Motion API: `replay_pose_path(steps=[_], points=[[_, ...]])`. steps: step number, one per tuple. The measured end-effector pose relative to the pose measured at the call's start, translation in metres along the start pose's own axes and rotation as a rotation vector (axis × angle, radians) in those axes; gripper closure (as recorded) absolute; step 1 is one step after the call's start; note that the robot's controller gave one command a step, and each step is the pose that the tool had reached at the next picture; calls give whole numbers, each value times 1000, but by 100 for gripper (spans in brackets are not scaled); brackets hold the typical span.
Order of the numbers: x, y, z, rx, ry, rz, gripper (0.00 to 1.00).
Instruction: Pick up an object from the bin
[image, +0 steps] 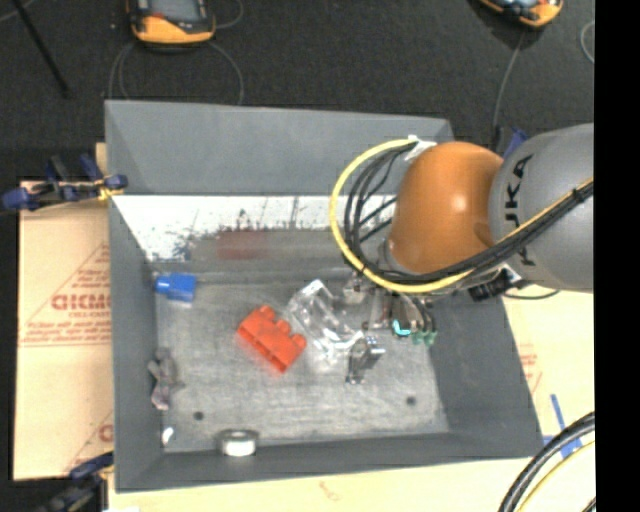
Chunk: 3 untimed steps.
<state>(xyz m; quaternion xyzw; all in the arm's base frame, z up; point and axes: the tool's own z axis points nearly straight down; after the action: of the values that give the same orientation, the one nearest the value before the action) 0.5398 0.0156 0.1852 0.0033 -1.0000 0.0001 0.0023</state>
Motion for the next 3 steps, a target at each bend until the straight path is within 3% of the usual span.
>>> replay_pose_path(steps=[1, 2, 3], points=[[-2, 0, -4, 0, -8, 0, 100], [-2, 0, -4, -1, -8, 1, 0], [-35, 26, 64, -1, -40, -298, 0]])
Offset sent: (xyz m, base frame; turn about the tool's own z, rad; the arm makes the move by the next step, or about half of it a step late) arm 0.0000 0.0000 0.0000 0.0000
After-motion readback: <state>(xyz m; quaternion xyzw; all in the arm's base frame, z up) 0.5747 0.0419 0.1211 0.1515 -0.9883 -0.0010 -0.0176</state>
